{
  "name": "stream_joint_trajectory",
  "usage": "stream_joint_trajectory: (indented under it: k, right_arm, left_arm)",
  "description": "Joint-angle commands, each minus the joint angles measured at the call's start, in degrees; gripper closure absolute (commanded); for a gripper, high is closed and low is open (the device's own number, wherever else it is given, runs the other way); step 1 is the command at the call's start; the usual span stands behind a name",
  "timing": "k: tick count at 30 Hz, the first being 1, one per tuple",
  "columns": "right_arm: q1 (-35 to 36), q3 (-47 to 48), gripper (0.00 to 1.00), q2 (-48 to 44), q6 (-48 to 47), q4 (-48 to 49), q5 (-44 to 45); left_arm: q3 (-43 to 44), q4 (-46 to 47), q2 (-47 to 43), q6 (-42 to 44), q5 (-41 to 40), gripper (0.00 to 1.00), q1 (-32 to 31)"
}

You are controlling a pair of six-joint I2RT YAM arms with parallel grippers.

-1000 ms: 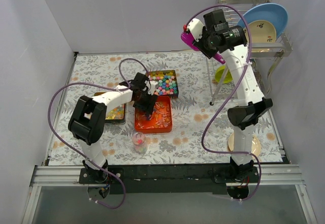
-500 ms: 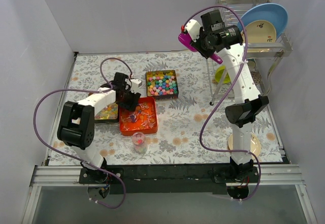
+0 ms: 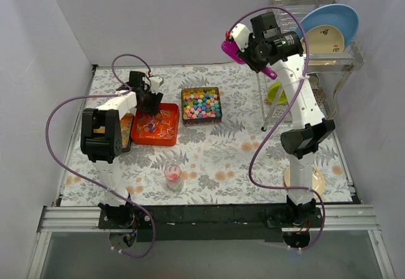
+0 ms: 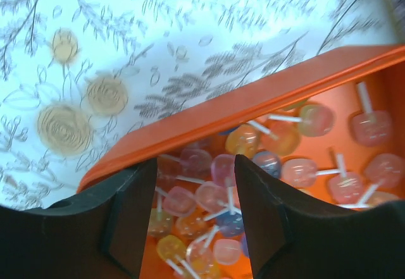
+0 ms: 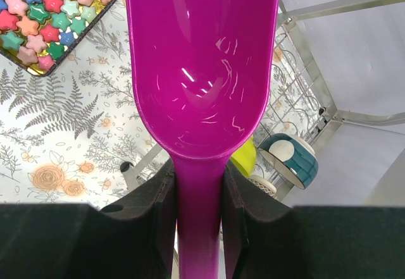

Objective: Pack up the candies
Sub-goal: Move the storage box to the center of the board.

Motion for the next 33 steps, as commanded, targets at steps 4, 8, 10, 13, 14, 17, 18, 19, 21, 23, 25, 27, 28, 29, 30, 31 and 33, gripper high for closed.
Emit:
stream_joint_trajectory:
  k: [4,8,10,13,14,17,18,19,21,23,25,27,28,29,30,31,33]
  right_arm:
    - [-0.06,1.13,0.99,-1.6,-0.35,1.53,1.47]
    - [-0.06,1.48,0.99,-0.98,-0.26,1.88,1.65]
    - [-0.06,1.83,0.99,-0.28,-0.17,1.97,1.21]
    - [-0.06,1.92,0.99,0.16,-0.09,1.97,0.59]
    - [-0.06,1.92,0.99,0.25,-0.17,1.8,0.59]
    - [-0.06,1.75,0.99,0.25,-0.35,1.71,0.51]
    - [-0.06,1.66,0.99,0.16,-0.35,1.62,0.59]
    - [-0.06,1.57,0.99,0.16,-0.35,1.54,0.59]
    - [-0.06,1.48,0.99,0.07,-0.26,1.36,0.59]
    - [-0.06,1.4,0.99,-0.01,-0.35,1.36,0.51]
    - [-0.06,1.4,0.99,0.07,-0.44,1.18,0.42]
    - [-0.06,1.48,0.99,0.16,-0.52,1.1,0.24]
    - [-0.15,1.57,0.99,0.25,-0.53,1.01,0.15]
    - [-0.06,1.66,0.99,0.42,-0.53,1.09,-0.02]
    - [-0.06,1.66,0.99,0.51,-0.53,1.01,-0.55]
    - [-0.06,1.75,0.99,0.51,-0.61,0.83,-0.81]
    - [-0.06,1.84,0.99,0.69,-0.7,0.74,-1.25]
  left_arm:
    - [6.08,-0.72,-7.6,-7.17,18.58,0.47,-2.97]
    - [8.09,1.21,-9.02,-12.0,18.08,0.46,-8.77]
    - [11.08,0.43,-6.39,-15.15,15.71,0.48,-11.93]
    - [13.98,-0.11,-2.26,-18.76,14.39,0.56,-14.31]
    - [14.34,-0.02,-1.47,-20.25,13.69,0.61,-14.84]
    - [15.13,0.25,1.17,-20.97,12.28,0.86,-16.69]
    - [15.13,0.16,1.61,-21.15,12.19,0.92,-17.04]
    - [14.78,0.16,1.96,-21.23,11.58,1.0,-17.39]
    - [13.91,0.07,1.97,-21.59,11.05,1.0,-17.75]
    - [12.07,-0.63,1.62,-21.06,11.31,1.0,-18.36]
    - [10.92,-2.47,1.44,-20.36,11.31,1.0,-19.06]
    - [8.02,-3.09,0.22,-20.18,11.57,1.0,-19.42]
    - [6.71,-3.01,-0.49,-20.01,11.75,1.0,-19.77]
    - [5.65,-2.92,-1.19,-19.66,11.66,1.0,-20.03]
    - [3.72,-3.01,-2.33,-19.39,11.4,1.0,-20.3]
    - [2.92,-3.09,-2.95,-19.04,11.4,1.0,-20.56]
    - [0.03,-3.01,-5.14,-18.95,11.22,1.0,-20.91]
